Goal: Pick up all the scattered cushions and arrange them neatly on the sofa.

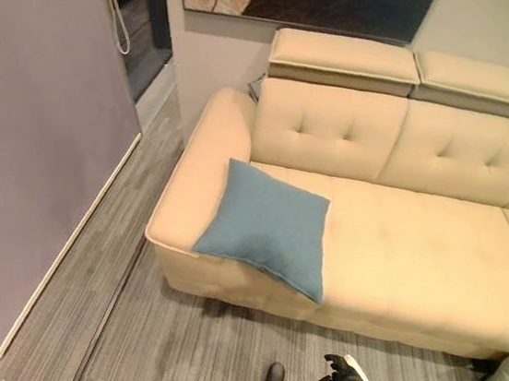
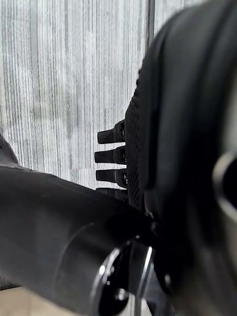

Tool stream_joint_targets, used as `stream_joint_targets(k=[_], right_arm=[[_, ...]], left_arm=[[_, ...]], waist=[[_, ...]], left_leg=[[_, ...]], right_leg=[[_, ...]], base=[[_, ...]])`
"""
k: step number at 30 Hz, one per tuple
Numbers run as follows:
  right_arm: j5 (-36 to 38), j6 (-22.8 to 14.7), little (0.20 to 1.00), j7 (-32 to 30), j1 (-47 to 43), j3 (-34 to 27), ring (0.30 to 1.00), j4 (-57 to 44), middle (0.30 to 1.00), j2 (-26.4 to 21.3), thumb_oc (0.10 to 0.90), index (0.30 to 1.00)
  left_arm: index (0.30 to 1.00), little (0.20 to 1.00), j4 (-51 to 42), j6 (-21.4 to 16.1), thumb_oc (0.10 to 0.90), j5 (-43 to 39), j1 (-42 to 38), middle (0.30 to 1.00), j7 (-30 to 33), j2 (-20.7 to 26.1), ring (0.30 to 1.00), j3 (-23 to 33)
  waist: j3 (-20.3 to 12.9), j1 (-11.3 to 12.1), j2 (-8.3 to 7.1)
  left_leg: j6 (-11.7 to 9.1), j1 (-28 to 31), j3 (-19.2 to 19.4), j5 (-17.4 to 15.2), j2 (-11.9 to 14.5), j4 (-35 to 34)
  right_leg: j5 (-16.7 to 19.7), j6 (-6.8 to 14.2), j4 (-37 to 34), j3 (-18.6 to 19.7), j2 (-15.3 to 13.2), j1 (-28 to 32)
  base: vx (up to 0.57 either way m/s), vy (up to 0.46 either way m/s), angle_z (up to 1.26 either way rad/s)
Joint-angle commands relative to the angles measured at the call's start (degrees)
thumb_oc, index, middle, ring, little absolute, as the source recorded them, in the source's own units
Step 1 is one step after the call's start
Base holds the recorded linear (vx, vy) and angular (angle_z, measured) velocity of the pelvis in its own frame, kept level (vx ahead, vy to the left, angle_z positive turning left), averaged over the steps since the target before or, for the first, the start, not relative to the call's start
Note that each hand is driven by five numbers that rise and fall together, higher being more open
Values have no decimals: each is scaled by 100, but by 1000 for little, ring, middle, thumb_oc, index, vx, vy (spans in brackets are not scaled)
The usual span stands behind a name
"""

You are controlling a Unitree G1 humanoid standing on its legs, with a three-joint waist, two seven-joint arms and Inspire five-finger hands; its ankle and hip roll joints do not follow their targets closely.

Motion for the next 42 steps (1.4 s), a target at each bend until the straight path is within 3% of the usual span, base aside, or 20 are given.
stream_joint_targets(k=[1,4,5,6,7,9,14,16,18,31,37,42], right_arm=[[-22,-63,900,-122,-76,83,900,55,900,-230,800,900],[73,-97,900,-120,-39,34,900,59,900,-222,800,900],[158,-136,900,-152,-79,29,900,65,900,-253,800,900],[158,-136,900,-152,-82,27,900,66,900,-251,800,900],[200,-146,900,-177,-125,44,900,71,900,-283,800,900],[211,-142,900,-176,-133,45,900,75,900,-299,800,900],[227,-156,900,-213,-147,59,900,111,900,-369,800,900],[195,-164,900,-240,-164,90,900,108,900,-411,800,900],[172,-171,900,-228,-176,70,900,97,900,-443,800,900],[614,-344,900,-466,-279,-518,900,-700,900,-664,800,900],[428,-445,900,-689,-174,-854,900,-1733,900,-1092,800,900],[403,-528,900,-793,-50,-1200,900,-2592,900,-1279,800,900]], left_arm=[[900,900,58,-175,800,87,-232,900,8,-61,900,101],[900,900,33,-193,800,99,-245,900,-28,-83,900,68],[900,900,-21,-189,800,64,-322,900,-27,-105,900,11],[900,900,-20,-188,800,64,-325,900,-28,-102,900,11],[900,900,-85,-186,800,15,-404,900,-22,-135,900,-35],[900,900,-122,-193,800,-22,-431,900,-15,-134,900,-42],[900,900,-150,-196,800,-111,-446,900,4,-164,900,-85],[900,900,-131,-207,800,-156,-453,900,24,-170,900,-120],[900,900,-117,-202,800,-160,-449,900,8,-173,900,-108],[900,900,-305,-312,800,-318,-283,900,233,130,900,256],[900,900,-1340,-522,800,-645,-107,900,424,483,900,647],[900,900,-2956,-730,800,-996,88,900,662,734,900,1068]], waist=[[30,81,-40],[-12,21,-83],[118,37,-113],[101,25,-125],[219,96,-125],[225,101,-148],[220,186,-183],[219,296,-79],[166,299,-9],[-120,211,71],[-195,179,123],[-219,169,148]], left_leg=[[-262,-319,-334,-777,255,706],[-425,-415,-245,-806,348,1002],[-625,-827,-143,-584,511,1919],[-621,-857,-153,-565,498,1916],[-684,-1186,-207,-371,594,2608],[-656,-1335,-269,-324,581,2749],[-586,-1578,-532,-501,589,2181],[-677,-1717,-985,-129,523,1500],[-695,-1549,-1152,-60,523,1145],[-391,-882,-792,-152,343,476],[-358,-639,-730,-131,318,179],[-363,-466,-715,-150,335,48]], right_leg=[[85,-14,-572,251,433,643],[21,-105,-760,298,546,813],[-14,-210,-856,326,596,985],[-6,-209,-858,316,583,960],[-49,-345,-899,397,654,1070],[-70,-377,-927,422,662,1086],[-186,-327,-1030,655,678,1260],[-271,-316,-1044,793,779,1385],[-332,-300,-987,861,789,1393],[-166,-1,-853,1132,472,1328],[-141,66,-959,1131,427,1412],[-143,90,-1101,1115,433,1560]], base=[[148,-137,4],[71,-109,7],[36,-135,6],[13,-145,0],[4,-55,-9],[44,-28,-23],[105,50,-28],[164,145,-34],[116,178,-27],[67,130,-20],[43,25,-2],[57,-7,-1]])
